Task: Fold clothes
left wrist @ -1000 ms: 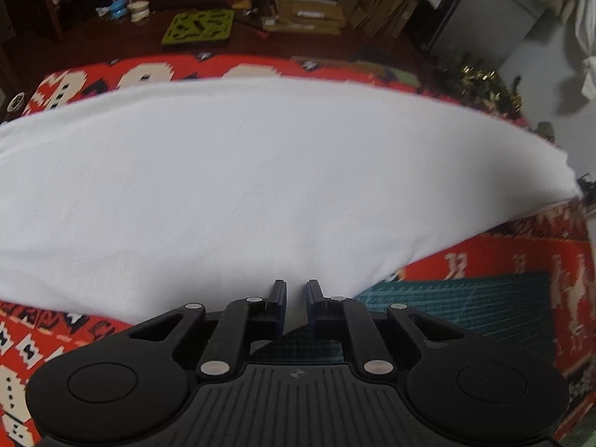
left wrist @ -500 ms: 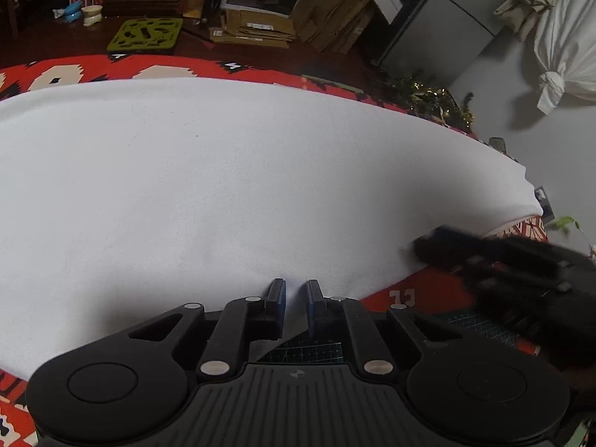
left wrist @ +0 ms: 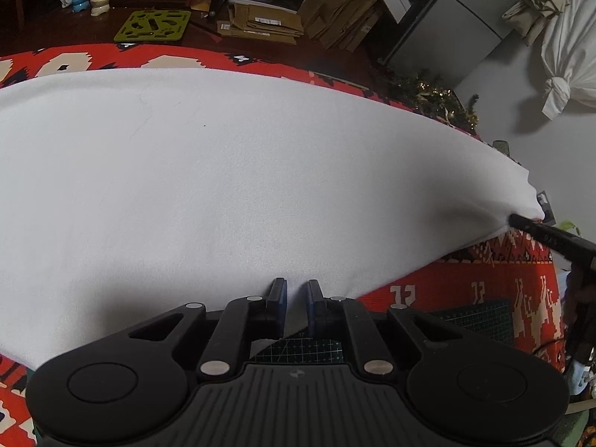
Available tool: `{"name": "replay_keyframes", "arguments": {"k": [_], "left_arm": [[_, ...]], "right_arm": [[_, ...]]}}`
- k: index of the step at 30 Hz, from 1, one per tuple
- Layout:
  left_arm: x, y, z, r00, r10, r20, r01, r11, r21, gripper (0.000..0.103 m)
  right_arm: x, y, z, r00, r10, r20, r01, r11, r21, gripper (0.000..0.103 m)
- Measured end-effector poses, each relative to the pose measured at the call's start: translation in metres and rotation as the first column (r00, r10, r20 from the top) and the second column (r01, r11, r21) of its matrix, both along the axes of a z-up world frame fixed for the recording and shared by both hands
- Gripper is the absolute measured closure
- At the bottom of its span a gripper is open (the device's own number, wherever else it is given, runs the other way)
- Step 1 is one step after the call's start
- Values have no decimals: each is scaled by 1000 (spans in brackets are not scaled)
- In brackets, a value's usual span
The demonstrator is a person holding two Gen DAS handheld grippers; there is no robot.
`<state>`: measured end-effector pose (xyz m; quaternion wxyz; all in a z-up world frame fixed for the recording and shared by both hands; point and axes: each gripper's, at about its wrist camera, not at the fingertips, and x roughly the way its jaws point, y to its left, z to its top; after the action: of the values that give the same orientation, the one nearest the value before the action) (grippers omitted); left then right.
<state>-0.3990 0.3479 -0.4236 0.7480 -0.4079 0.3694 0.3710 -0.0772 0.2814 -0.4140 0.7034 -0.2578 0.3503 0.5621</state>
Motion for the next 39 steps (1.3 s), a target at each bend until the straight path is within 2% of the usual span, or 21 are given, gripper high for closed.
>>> {"name": "replay_keyframes", "arguments": {"k": [4,5,6,10,12,15,17,19,23,25,28,31,35,37,39], "left_arm": [[5,0,4,1000,-6,-26,6,1000,-2,92],[6,1,6,1000,-4,-28,4,1000,-4,92],[7,2,10,1000,7,-8,-7,1000,-1,92],[24,7,28,998,18,62,-20,1000,21,92],[45,11,29,996,-2,88,-1,1000,28,92],[88,15,23,992,-68,106,63,997,44,92],[117,16,16,986,-113,124,109,993,44,92],[148,16,10,977,-165,138,161,986,46,92],[203,3,-4,946,-290,148,285,957,56,92],[227,-7,-9,923,-353,152,348,936,63,92],[254,-16,-16,903,-399,159,391,917,82,92],[271,-10,-19,904,-378,202,377,925,47,92],[269,1,-6,912,-313,266,315,948,39,92],[255,11,5,921,-257,293,255,966,49,92],[241,27,11,940,-204,272,195,979,59,92]], "right_arm": [[82,-15,-3,985,-150,80,152,988,-22,95],[103,-21,-5,977,-192,89,195,981,-20,91],[124,-28,-6,967,-235,98,238,971,-19,85],[190,-59,0,929,-350,121,356,934,-28,83],[207,-71,14,933,-349,85,351,936,-3,81],[183,-66,26,977,-213,29,212,977,25,81],[169,-55,27,991,-131,-26,132,991,31,81],[146,-43,22,995,-97,-30,98,995,21,81],[136,-37,8,991,-136,-2,136,991,6,81],[148,-43,8,988,-151,28,150,989,13,81],[182,-46,3,976,-201,89,202,979,7,81],[223,-57,2,962,-264,74,264,965,11,81],[246,-53,8,941,-321,107,324,946,-9,76],[246,-46,17,949,-304,82,304,952,15,76],[235,-31,21,969,-246,36,245,969,32,75]]}}
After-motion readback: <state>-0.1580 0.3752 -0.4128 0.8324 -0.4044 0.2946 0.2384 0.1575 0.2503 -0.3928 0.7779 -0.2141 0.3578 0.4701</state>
